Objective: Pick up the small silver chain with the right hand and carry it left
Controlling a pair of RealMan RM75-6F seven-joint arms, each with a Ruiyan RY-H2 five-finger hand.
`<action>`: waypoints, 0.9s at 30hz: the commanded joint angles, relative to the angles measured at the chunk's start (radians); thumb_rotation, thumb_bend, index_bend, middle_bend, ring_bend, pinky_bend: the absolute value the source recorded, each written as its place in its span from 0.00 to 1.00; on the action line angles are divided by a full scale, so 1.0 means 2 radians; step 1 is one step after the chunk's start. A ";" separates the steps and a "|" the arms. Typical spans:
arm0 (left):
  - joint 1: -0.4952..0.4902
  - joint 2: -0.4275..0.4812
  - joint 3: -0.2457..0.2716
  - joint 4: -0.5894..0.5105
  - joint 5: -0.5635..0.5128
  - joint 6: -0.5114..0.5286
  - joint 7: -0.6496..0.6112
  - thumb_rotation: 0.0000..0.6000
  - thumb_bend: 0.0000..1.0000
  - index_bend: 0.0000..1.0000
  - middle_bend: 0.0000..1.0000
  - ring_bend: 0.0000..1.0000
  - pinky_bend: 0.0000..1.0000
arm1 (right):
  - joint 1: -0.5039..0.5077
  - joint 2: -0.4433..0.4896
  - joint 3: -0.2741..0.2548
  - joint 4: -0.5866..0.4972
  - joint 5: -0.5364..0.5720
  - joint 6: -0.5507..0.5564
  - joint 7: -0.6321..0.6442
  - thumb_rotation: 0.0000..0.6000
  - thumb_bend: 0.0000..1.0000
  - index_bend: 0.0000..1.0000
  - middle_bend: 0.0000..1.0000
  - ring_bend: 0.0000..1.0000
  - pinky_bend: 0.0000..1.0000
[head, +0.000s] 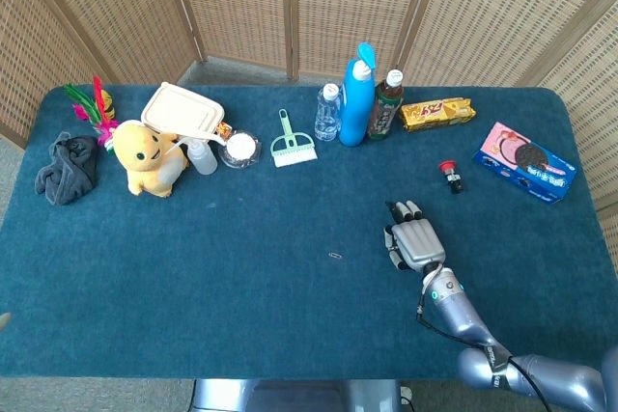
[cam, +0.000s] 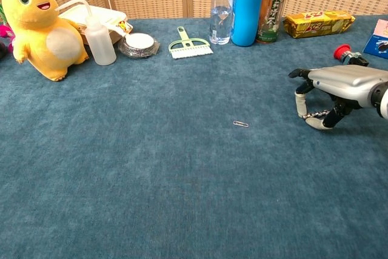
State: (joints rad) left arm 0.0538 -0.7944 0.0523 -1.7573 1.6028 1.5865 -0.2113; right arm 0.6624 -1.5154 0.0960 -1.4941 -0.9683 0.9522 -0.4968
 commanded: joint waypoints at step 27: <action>0.000 0.001 0.002 -0.002 0.003 0.000 0.001 1.00 0.36 0.00 0.00 0.00 0.05 | -0.008 0.021 0.002 -0.035 -0.052 0.022 0.033 1.00 0.51 0.61 0.00 0.00 0.00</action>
State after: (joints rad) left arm 0.0539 -0.7919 0.0563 -1.7611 1.6097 1.5867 -0.2099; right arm 0.6484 -1.4851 0.0974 -1.5451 -1.0574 0.9852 -0.4357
